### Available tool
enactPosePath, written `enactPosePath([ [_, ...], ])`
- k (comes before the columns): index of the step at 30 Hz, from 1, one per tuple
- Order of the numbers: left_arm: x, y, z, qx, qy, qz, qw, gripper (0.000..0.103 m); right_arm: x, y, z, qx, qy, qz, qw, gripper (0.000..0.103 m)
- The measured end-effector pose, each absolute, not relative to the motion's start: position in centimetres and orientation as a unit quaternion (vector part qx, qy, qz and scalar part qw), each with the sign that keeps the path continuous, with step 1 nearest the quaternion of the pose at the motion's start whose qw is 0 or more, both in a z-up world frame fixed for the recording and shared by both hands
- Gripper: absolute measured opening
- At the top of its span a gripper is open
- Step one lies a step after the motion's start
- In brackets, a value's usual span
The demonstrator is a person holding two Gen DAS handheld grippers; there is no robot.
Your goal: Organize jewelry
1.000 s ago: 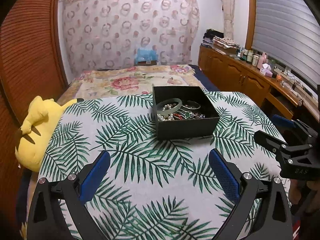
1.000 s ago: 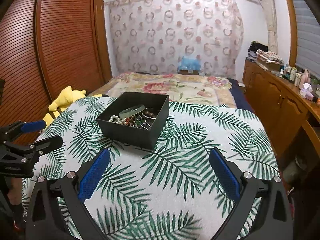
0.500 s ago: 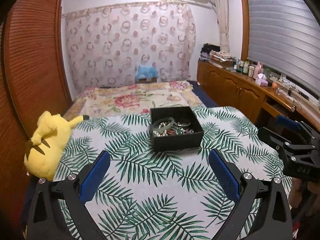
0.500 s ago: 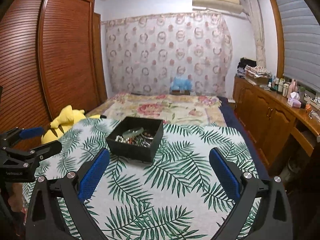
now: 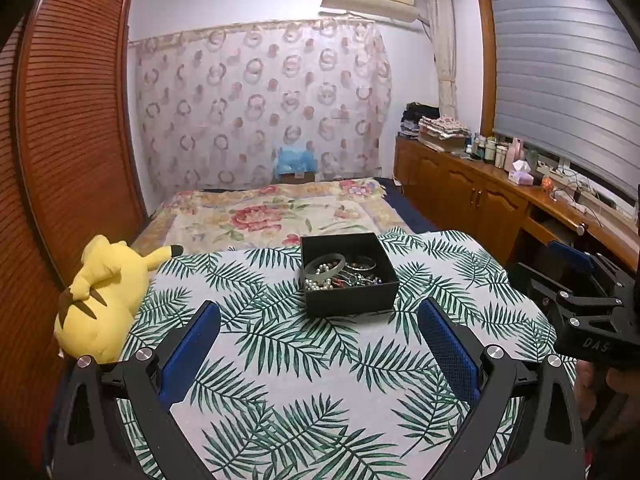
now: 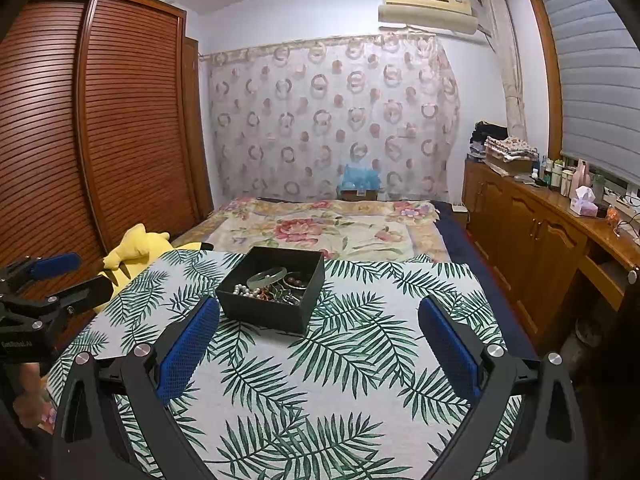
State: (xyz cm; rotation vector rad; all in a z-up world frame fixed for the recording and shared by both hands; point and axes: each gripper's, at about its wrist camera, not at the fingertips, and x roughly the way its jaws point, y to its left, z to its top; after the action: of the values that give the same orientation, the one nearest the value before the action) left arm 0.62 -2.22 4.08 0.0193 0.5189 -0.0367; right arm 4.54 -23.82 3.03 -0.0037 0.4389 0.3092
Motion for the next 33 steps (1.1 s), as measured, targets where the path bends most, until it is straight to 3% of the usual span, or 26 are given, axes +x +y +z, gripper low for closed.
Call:
enactPosePath([
  [33, 0.54, -2.06, 3.57, 0.006, 0.26, -0.019, 0.966, 0.095, 4.46, -23.69, 2.78, 0.0, 0.219, 0.154, 0.963, 0.1],
])
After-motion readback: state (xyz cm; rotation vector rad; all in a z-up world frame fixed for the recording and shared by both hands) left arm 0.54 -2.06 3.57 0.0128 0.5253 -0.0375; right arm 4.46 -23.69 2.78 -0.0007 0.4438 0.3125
